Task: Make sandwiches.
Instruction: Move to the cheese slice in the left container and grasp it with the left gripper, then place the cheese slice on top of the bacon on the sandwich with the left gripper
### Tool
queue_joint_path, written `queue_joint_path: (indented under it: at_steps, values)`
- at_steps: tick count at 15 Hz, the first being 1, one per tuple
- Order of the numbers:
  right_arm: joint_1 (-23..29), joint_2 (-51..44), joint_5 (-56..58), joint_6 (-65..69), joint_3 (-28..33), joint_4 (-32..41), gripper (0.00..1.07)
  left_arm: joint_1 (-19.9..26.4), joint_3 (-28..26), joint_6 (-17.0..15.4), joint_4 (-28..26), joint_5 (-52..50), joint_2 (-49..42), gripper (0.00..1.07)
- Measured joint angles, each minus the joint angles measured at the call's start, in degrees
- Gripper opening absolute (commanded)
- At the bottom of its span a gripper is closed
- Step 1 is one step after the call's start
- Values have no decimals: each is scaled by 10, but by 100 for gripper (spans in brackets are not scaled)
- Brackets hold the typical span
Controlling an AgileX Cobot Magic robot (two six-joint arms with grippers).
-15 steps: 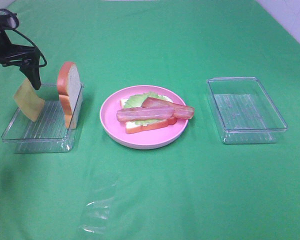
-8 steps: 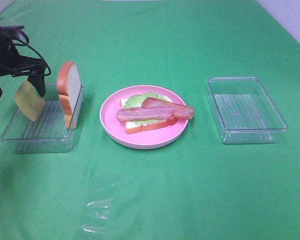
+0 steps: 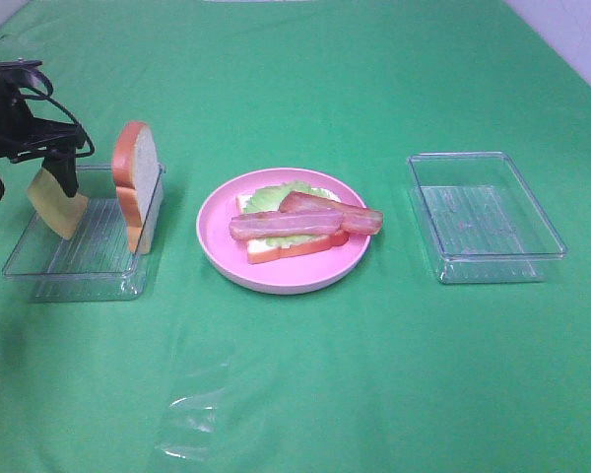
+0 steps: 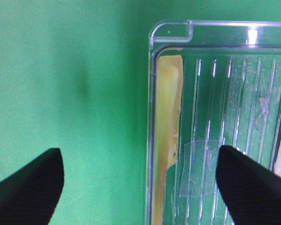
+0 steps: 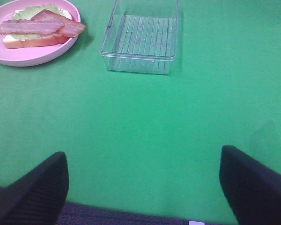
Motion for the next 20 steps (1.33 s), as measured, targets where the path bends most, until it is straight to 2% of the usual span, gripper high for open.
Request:
queue_joint_path:
  at_steps: [3, 4, 5, 11, 13, 14, 20]
  values:
    - [0, 0, 0, 0, 0, 0, 85, 0, 0, 0, 0, -1, 0, 64]
    - [0, 0, 0, 0, 0, 0, 85, 0, 0, -4, 0, -8, 0, 48]
    - [0, 0, 0, 0, 0, 0, 85, 0, 0, -7, 0, -11, 0, 41]
    - [0, 0, 0, 0, 0, 0, 85, 0, 0, -16, -9, -15, 0, 24]
    - [0, 0, 0, 0, 0, 0, 85, 0, 0, -28, -11, -27, 0, 4]
    - [0, 0, 0, 0, 0, 0, 85, 0, 0, -29, -15, -31, 0, 0]
    - [0, 0, 0, 0, 0, 0, 85, 0, 0, -29, -47, -41, 0, 0]
